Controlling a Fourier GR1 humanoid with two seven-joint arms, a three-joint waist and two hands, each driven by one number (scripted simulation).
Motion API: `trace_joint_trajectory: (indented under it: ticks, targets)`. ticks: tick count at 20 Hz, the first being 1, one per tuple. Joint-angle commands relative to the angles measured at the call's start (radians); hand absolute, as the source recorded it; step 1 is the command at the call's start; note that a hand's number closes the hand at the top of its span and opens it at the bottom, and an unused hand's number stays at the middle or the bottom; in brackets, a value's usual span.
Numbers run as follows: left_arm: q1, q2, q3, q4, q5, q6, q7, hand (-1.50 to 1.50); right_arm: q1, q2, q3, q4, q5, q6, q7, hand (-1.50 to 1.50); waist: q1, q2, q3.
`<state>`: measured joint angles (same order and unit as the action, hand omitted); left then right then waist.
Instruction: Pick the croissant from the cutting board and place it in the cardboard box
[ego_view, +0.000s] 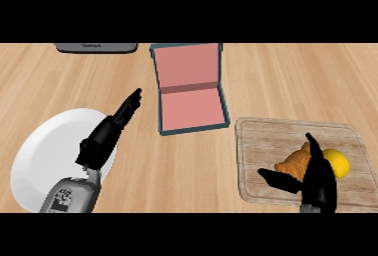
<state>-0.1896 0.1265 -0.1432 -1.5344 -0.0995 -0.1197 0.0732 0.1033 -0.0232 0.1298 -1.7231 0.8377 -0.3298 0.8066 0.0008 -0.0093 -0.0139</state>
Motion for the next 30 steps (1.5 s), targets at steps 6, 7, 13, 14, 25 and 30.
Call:
trace_joint_trajectory:
  ticks: [6, 7, 13, 14, 25, 30]
  targets:
    - [-0.041, 0.012, 0.045, 0.034, 0.003, -0.03, -0.005, 0.0, -0.08, -0.062, -0.096, 0.132, -0.068, 0.022, -0.087, 1.5, -0.001, 0.01, 0.014]
    - [-0.016, -0.001, 0.031, -0.023, 0.0, -0.017, 0.04, 0.0, -0.025, -0.015, -0.044, 0.135, -0.015, -0.038, -0.095, 1.5, 0.0, 0.009, 0.014]
    - [-0.045, -0.012, -0.021, 0.021, -0.012, -0.049, 0.001, 0.0, -0.184, -0.105, 0.406, 0.116, 0.211, 0.282, -0.239, 1.5, 0.11, 0.023, 0.005]
    - [-0.059, -0.031, -0.041, 0.007, -0.002, -0.061, 0.018, 0.0, -0.208, -0.104, 0.484, 0.125, 0.234, 0.334, -0.265, 1.5, 0.142, 0.02, 0.003]
    - [-0.011, 0.025, 0.062, -0.017, 0.033, -0.062, 0.034, 0.0, -0.522, 0.022, 0.808, 0.07, 0.4, 0.471, -0.02, 1.5, 0.009, 0.007, 0.014]
    - [-0.053, -0.008, 0.051, 0.044, 0.006, -0.039, 0.004, 0.0, -0.643, 0.023, 0.859, -0.221, 0.272, 0.657, 0.161, 1.5, 0.001, 0.006, 0.013]
